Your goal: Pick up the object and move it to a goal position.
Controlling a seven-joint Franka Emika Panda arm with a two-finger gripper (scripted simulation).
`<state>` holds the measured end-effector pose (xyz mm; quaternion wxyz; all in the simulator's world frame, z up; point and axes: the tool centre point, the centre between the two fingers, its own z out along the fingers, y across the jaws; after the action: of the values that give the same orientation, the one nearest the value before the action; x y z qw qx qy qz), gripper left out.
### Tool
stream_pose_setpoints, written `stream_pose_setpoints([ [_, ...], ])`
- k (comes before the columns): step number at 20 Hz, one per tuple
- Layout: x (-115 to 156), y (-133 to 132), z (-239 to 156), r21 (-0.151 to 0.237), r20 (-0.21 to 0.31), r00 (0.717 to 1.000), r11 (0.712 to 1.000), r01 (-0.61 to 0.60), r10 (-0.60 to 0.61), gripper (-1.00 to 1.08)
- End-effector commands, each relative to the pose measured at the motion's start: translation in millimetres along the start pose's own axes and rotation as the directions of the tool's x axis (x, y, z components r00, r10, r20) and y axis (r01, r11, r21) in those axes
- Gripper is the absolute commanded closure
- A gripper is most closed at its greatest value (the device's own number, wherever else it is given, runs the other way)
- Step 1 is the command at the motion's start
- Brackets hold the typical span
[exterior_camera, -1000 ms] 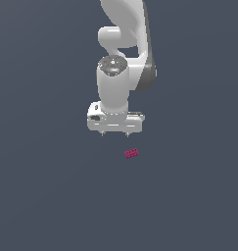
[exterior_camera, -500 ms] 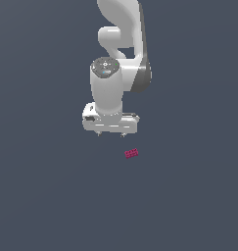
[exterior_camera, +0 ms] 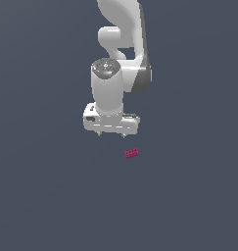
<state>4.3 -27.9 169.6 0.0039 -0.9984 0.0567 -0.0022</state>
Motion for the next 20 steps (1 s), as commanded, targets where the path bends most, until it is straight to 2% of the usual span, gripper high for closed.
stream_pose_setpoints([
  [1,0,-2,2,0.001,0.001,1.0,1.0,-0.019,0.019,-0.92],
  [11,1,-15,16,0.004,0.003,0.985,0.985,-0.17,0.17,-0.92],
  [15,2,-23,25,0.004,0.005,0.965,0.965,-0.261,0.261,-0.92],
  [20,2,-34,37,0.004,0.007,0.926,0.926,-0.376,0.376,-0.92],
])
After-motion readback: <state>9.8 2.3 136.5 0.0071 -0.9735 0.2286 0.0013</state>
